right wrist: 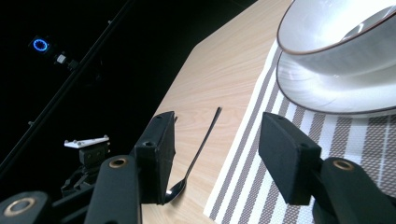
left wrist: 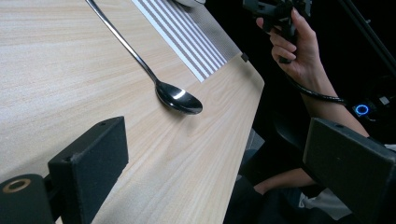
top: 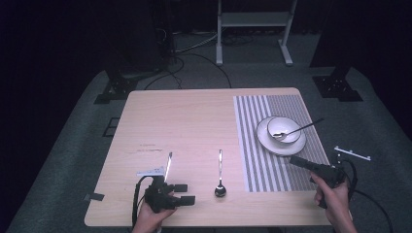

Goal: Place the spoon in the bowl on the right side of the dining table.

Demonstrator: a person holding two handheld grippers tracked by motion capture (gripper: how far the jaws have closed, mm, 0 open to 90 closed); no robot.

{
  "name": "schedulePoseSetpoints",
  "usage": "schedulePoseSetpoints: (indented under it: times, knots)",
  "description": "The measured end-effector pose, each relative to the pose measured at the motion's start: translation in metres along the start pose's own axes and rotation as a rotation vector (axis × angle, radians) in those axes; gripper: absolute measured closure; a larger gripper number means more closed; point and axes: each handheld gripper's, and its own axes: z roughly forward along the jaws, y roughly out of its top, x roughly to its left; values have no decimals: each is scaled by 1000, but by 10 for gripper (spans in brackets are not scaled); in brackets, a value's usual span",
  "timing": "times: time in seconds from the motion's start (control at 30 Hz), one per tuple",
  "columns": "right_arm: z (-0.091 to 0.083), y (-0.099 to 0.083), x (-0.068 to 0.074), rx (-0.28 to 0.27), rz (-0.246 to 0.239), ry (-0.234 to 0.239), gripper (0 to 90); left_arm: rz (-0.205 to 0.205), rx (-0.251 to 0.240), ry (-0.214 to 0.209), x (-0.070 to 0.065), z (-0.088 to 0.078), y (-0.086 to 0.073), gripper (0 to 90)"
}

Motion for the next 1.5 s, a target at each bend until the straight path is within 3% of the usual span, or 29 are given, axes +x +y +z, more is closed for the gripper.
schedulePoseSetpoints:
  times: [1.0,1.5]
  knots:
    - [15,-30,16,53,-29,57,413,6,1,1,-1,-1,0,52]
    - [20,-40,18,70,-39,62,412,9,-3,1,-1,-2,0,52]
